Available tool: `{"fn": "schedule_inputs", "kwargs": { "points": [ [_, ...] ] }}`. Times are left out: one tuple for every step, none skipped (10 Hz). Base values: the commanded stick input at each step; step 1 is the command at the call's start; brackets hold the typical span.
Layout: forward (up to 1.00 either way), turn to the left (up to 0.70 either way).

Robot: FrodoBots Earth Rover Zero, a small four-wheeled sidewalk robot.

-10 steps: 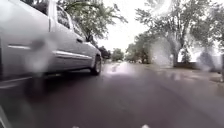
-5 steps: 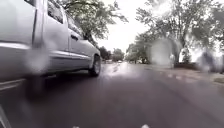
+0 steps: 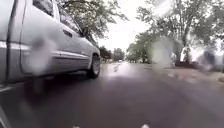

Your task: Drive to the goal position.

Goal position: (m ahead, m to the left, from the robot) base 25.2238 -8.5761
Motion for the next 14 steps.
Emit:
{"fn": "schedule_inputs", "kwargs": {
  "points": [
    [0.70,0.00],
    [0.70,0.00],
    [0.70,0.00],
    [0.70,0.00],
    [0.70,0.00],
    [0.70,0.00],
    [0.70,0.00],
    [0.70,0.00],
    [0.70,0.00],
    [0.70,0.00],
    [0.70,0.00],
    [0.70,0.00],
    [0.70,0.00],
    [0.70,0.00]
  ]
}}
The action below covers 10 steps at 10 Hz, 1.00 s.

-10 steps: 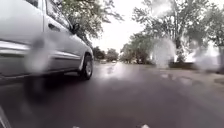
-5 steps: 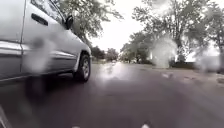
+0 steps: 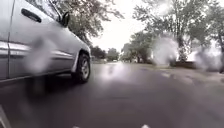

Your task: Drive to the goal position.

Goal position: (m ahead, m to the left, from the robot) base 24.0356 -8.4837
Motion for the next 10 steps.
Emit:
{"fn": "schedule_inputs", "kwargs": {
  "points": [
    [0.70,0.00],
    [0.70,-0.02],
    [0.70,-0.19],
    [0.70,-0.29],
    [0.70,-0.35],
    [0.70,-0.22],
    [0.70,0.00],
    [0.70,0.00],
    [0.70,0.00],
    [0.70,0.00]
  ]
}}
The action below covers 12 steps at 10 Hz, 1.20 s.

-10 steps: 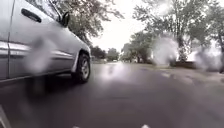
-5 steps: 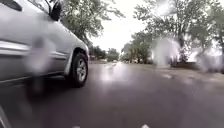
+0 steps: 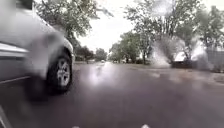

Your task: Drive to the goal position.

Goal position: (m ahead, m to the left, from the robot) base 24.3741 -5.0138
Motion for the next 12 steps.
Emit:
{"fn": "schedule_inputs", "kwargs": {
  "points": [
    [0.70,0.00],
    [0.70,0.00],
    [0.70,0.00],
    [0.70,0.00],
    [0.70,0.00],
    [0.70,0.00],
    [0.70,0.00],
    [0.70,0.00],
    [0.70,0.00],
    [0.70,0.00],
    [0.70,0.00],
    [0.70,0.00]
  ]
}}
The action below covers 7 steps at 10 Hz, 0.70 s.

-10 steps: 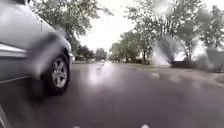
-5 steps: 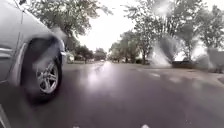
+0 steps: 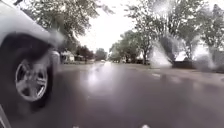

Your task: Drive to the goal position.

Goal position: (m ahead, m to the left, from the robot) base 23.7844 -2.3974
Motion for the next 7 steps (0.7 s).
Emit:
{"fn": "schedule_inputs", "kwargs": {
  "points": [
    [0.70,0.00],
    [0.70,0.00],
    [0.70,0.00],
    [0.70,0.00],
    [0.70,0.00],
    [0.70,0.00],
    [0.70,0.00]
  ]
}}
